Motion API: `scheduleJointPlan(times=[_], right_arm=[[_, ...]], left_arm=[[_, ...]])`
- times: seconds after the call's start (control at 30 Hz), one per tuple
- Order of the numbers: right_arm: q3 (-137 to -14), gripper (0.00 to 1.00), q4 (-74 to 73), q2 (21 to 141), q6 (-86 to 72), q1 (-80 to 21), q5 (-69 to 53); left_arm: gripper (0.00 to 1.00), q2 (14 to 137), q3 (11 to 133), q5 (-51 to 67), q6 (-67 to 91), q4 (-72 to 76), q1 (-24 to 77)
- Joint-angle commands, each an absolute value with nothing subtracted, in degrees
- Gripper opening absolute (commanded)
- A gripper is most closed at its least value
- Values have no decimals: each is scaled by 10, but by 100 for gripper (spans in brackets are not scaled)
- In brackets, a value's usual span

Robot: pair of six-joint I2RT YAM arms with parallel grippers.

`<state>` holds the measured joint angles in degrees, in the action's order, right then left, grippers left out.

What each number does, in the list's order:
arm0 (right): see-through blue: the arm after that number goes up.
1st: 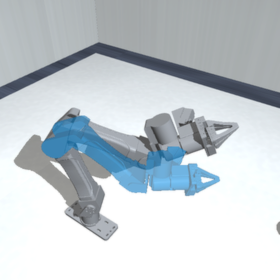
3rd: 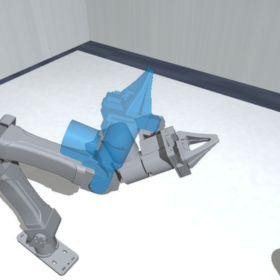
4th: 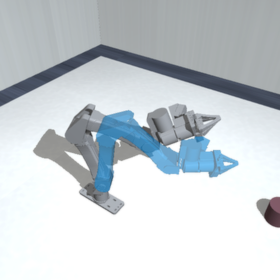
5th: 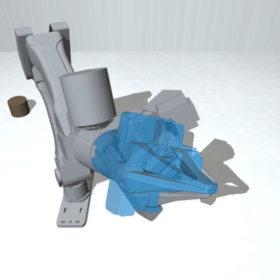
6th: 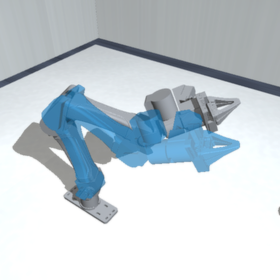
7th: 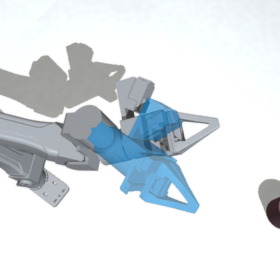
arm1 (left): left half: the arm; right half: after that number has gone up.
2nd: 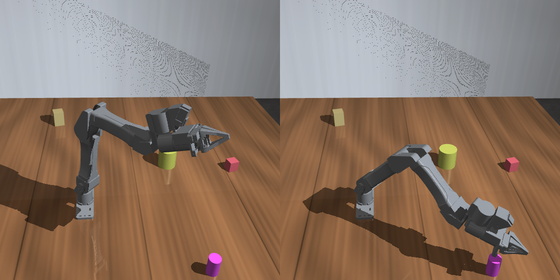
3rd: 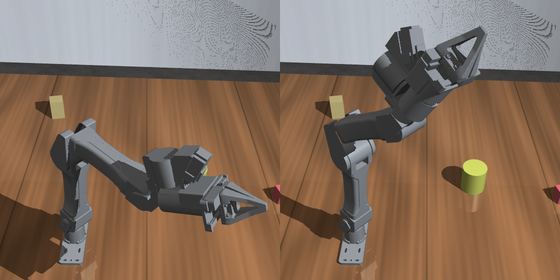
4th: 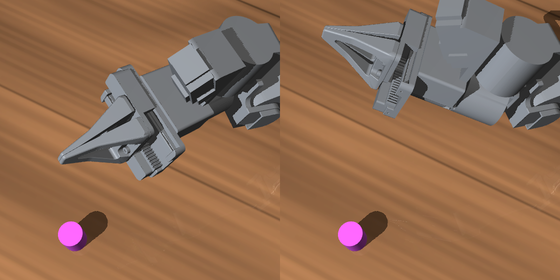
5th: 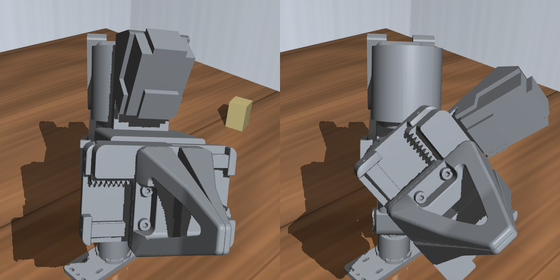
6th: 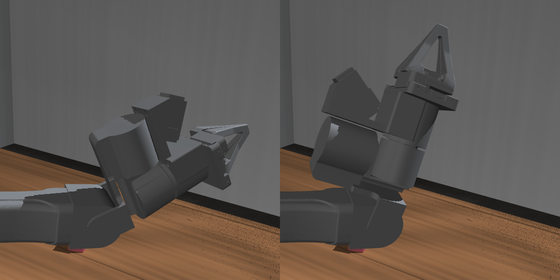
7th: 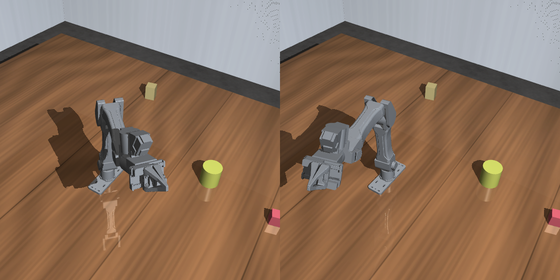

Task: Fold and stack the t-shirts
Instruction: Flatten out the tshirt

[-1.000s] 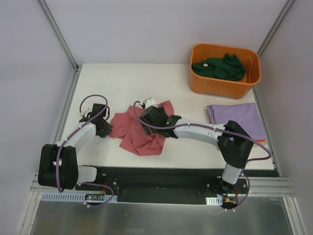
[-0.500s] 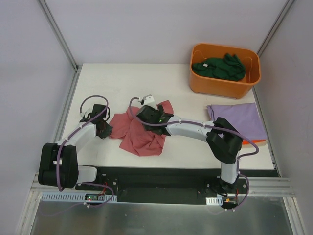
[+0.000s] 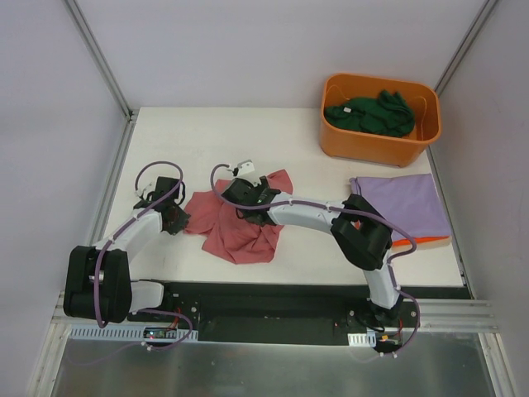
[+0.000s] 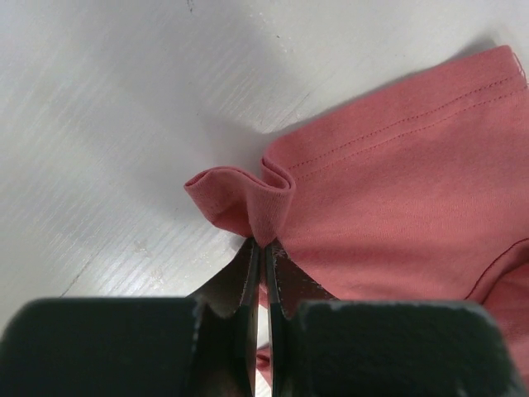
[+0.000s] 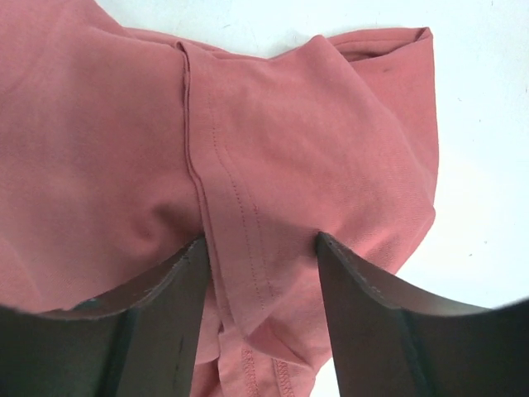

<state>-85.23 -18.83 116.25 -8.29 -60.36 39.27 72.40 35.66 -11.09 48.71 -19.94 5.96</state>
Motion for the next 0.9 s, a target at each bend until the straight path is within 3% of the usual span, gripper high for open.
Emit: scheduleJointPlan(times=[0.0, 0.37, 0.6, 0.87], right_arm=[[-877, 53, -212, 1165, -109, -605, 424], [-821, 0, -214, 1116, -111, -588, 489], [-701, 0, -142, 985, -77, -575, 517], [-607, 0, -113, 810, -19, -539, 518]], left_arm=[[0, 711, 350, -119, 475, -198, 62], [0, 711, 346, -146, 474, -197, 62], [0, 699, 350, -143, 463, -197, 62], [0, 586, 373, -120, 444, -198, 62]])
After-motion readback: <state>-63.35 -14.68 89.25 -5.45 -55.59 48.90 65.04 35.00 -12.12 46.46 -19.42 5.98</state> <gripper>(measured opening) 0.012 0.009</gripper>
